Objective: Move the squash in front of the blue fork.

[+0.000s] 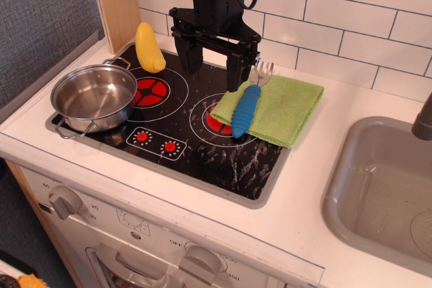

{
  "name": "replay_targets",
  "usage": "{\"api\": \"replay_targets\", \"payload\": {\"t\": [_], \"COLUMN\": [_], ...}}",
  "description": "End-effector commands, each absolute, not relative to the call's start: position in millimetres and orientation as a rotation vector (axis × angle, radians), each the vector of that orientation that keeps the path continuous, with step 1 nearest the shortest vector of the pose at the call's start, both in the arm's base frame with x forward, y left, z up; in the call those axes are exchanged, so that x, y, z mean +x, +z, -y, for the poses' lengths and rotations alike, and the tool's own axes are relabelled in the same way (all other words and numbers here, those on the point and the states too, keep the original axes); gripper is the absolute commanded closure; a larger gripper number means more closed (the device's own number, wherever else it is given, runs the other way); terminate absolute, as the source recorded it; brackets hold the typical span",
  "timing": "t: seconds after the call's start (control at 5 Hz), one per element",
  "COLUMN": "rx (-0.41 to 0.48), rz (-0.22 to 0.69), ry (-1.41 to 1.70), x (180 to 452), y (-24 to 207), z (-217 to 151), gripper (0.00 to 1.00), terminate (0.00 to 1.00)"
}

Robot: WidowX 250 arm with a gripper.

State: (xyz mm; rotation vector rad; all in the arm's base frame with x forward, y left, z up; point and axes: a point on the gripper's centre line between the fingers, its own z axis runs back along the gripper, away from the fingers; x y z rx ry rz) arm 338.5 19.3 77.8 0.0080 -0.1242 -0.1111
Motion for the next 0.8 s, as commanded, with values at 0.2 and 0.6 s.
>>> {"api": "replay_targets", "payload": {"t": [0.2,0.6], "rx": [0.02,0.085], "rz": [0.152,0.175], "ry": [-0.049,0.129], "x": [346.9,378.1], "y": [83.7,91.7], "z": [-35.1,-101.0], "gripper": [0.0,0.0], "terminate": [0.0,0.0]}}
